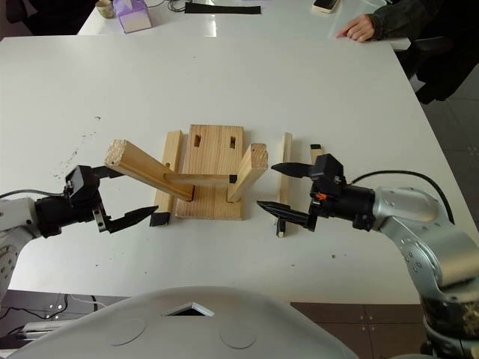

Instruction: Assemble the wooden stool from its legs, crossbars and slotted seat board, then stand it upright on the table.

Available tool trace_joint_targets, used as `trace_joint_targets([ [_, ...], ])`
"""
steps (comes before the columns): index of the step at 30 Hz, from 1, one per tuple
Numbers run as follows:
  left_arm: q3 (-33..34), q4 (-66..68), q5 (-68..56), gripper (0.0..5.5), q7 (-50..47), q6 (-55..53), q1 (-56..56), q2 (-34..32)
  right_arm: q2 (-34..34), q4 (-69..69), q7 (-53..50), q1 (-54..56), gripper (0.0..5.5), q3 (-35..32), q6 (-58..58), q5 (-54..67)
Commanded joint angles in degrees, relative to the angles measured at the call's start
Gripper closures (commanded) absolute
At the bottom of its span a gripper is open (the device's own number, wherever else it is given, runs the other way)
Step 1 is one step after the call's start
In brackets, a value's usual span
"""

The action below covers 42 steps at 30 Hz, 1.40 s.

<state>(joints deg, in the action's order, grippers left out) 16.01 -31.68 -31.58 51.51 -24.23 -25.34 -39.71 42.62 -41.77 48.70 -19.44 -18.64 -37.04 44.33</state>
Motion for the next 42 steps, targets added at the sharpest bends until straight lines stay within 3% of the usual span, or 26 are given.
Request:
trace_joint_targets([
  [1,0.9,-1.5,-1.6,0.10,-10.6,-0.9,-2.3,9.1,-5.2,-6.3,-11.8,-4.1,2.10,-6.6,-2.3,3.9],
  [5,1.9,-0.9,4.5,0.10,-23.9,4.0,-3.0,18.9,-12.9,-10.9,-28.0,-4.2,2.28,-3.4,-4.6,2.3],
  [9,-4.2,-7.5,16.1,0.10,-37.5,6.4,0.3,25.7,-20.3,-14.2,-44.0,-1.6,2.28,11.5,-2.7,-14.1],
  [13,-13.6,-11.6,25.3,0.10,-40.0,6.8,4.1,25.3,-24.7,-14.4,-51.2,-2.0,2.28,22.5,0.1,-25.2],
  [19,-6.1,-13.4,24.1,0.10,-38.6,1.6,9.6,20.1,-27.7,-18.0,-57.6,-6.2,2.28,21.6,1.5,-34.2],
  [22,-5.5,-13.7,24.2,0.10,-39.3,-2.1,12.7,19.2,-27.7,-18.2,-58.6,-4.1,2.28,28.0,2.6,-38.5],
  [26,-18.5,-17.3,25.5,0.10,-37.4,-6.6,15.1,19.5,-29.3,-17.5,-55.4,7.1,2.28,44.6,-2.8,-42.1],
  [28,-24.0,-18.6,26.3,0.10,-37.0,-8.5,16.7,19.7,-30.6,-16.8,-55.0,10.0,2.28,47.2,-5.3,-42.8],
  [31,-24.1,-17.6,27.6,0.10,-37.2,-9.8,17.4,19.5,-31.5,-15.6,-54.9,10.0,2.28,45.9,-7.4,-44.0],
  [35,-16.7,-13.0,28.6,0.10,-38.8,-10.6,17.1,19.0,-31.1,-14.8,-54.4,8.3,2.28,41.1,-7.6,-44.9],
  [42,-1.3,-14.5,30.6,0.10,-41.7,-7.8,7.8,19.0,-26.5,-17.1,-49.0,4.7,2.28,16.9,-6.4,-44.2],
])
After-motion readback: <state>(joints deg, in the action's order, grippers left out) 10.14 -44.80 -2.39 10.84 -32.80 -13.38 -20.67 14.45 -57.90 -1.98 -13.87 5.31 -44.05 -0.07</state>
